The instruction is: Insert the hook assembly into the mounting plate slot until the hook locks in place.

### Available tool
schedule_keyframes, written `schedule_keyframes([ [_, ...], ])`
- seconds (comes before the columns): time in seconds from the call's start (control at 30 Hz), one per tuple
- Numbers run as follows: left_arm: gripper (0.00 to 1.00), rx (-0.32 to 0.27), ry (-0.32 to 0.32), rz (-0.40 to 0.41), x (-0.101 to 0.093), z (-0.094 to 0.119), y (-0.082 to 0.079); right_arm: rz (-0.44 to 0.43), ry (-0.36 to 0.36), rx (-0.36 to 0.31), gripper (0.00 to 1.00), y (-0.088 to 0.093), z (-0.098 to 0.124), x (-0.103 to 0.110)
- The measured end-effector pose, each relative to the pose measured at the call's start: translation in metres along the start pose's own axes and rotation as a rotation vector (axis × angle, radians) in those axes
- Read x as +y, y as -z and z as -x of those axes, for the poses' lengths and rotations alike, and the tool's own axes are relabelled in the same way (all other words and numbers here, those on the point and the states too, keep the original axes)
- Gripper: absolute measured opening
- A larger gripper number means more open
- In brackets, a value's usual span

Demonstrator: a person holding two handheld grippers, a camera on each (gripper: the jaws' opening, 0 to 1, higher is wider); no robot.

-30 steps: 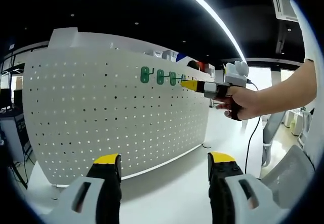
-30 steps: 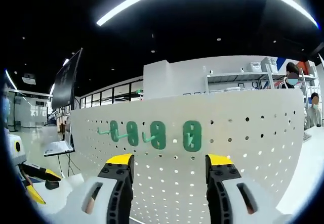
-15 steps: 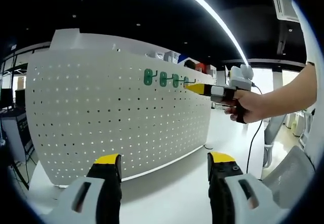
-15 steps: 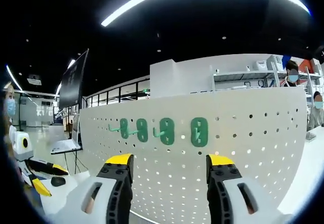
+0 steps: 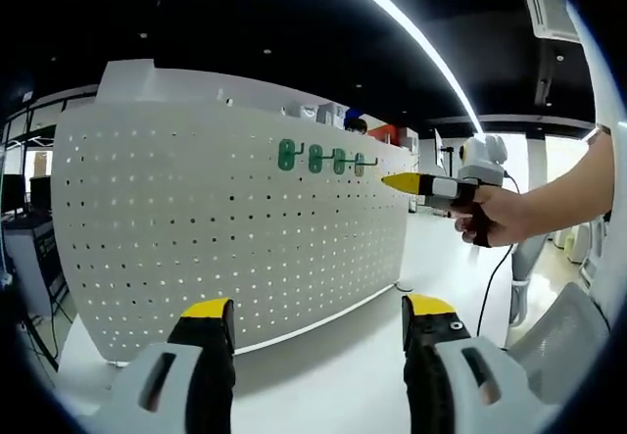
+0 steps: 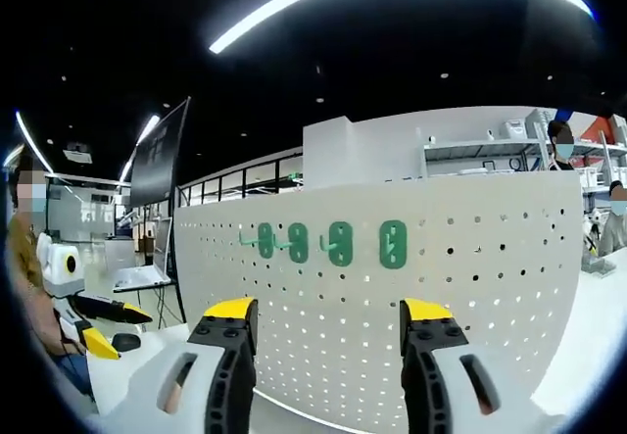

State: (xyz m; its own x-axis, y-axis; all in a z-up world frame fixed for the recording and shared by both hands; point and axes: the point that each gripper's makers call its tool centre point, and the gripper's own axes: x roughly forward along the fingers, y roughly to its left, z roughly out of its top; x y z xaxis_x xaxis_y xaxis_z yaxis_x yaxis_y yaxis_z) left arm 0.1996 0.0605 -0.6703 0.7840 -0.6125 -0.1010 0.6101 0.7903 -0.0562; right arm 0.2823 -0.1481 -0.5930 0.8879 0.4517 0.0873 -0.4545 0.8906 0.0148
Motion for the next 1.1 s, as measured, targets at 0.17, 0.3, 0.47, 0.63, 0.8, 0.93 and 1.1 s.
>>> schedule_keyframes([
  [0.17, 0.72, -0.005, -0.001, -0.005, 0.001, 0.000, -0.003, -0.004, 0.002, 0.003, 0.56, 0.004, 0.009, 0.000],
  [0.3, 0.72, -0.009, 0.000, -0.007, 0.000, 0.001, -0.004, 0.009, 0.000, 0.012, 0.57, 0.007, 0.016, 0.000],
  [0.47, 0.72, -0.011, 0.000, -0.013, -0.002, 0.003, -0.004, 0.016, -0.011, 0.020, 0.57, 0.010, 0.025, 0.002],
  [0.63, 0.73, -0.015, 0.000, -0.017, -0.003, 0.006, -0.005, 0.016, -0.014, 0.027, 0.57, 0.014, 0.033, 0.003],
  [0.8, 0.73, -0.011, -0.001, -0.018, -0.003, 0.009, -0.005, 0.014, -0.017, 0.036, 0.57, 0.018, 0.041, 0.004],
  [0.93, 0.73, -0.010, -0.002, -0.018, -0.003, 0.012, -0.004, 0.010, -0.022, 0.041, 0.58, 0.021, 0.046, 0.007],
  [1.1, 0.74, -0.007, -0.005, -0.019, -0.002, 0.016, -0.003, 0.005, -0.023, 0.048, 0.58, 0.026, 0.055, 0.009],
])
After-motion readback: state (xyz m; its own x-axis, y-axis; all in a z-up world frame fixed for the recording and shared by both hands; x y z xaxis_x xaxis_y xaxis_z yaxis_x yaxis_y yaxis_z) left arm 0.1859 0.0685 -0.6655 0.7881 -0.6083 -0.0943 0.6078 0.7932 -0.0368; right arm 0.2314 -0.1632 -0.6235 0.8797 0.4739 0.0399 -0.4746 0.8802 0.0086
